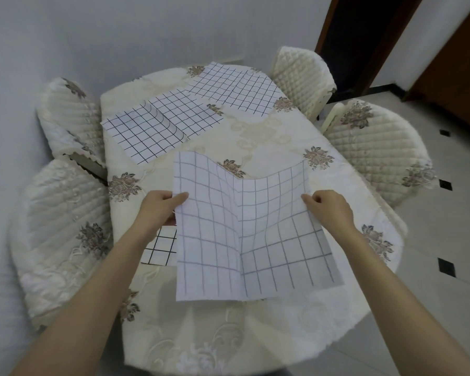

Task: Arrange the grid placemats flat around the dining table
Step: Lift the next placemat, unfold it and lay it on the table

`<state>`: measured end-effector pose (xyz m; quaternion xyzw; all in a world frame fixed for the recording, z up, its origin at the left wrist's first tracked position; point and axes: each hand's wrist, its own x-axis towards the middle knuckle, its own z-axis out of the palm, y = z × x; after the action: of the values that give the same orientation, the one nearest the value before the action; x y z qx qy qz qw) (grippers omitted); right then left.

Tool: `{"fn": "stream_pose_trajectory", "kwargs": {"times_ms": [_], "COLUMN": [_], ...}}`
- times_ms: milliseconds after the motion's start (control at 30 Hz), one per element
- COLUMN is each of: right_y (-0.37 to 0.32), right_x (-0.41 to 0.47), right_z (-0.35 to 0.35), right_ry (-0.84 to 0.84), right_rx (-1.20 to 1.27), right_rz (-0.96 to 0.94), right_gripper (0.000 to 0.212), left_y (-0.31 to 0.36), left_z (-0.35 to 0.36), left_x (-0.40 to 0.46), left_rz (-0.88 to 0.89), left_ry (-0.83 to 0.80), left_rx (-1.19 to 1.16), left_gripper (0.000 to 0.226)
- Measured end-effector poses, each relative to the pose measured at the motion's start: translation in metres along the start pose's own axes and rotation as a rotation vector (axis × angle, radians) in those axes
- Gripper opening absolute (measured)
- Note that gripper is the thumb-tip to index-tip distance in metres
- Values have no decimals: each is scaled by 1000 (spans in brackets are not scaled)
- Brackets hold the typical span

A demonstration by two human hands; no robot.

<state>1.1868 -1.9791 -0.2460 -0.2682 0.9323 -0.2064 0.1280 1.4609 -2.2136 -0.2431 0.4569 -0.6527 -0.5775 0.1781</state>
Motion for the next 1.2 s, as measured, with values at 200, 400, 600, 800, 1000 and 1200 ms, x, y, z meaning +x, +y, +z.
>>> {"fn": "stream_pose_trajectory", "kwargs": {"times_ms": [200, 400, 600, 800, 1000, 1200], "right_y": [55, 38, -29, -83, -92, -96], "right_x": [-3, -15, -31, -52, -67, -74], "right_z": [15, 25, 26, 29, 50, 57], "right_ry": [7, 2, -93, -206, -335, -361], "right_rx": [-83, -103, 104, 373, 565, 670], "right_rz": [146, 115, -71, -224, -218, -177], "right_gripper": [53, 48, 46, 51, 47, 49], "left_y": [-34, -33, 2, 21, 23, 23], "left_z": [-30, -14, 41, 86, 100, 99], "left_x": [2, -3, -17, -34, -53, -60], "left_rz": [-84, -65, 58, 39, -142, -159], "left_ry": [99, 39, -32, -113, -238, -272], "left_rx": [62, 128, 189, 134, -16, -95], "left_gripper": [57, 39, 52, 47, 34, 40]}}
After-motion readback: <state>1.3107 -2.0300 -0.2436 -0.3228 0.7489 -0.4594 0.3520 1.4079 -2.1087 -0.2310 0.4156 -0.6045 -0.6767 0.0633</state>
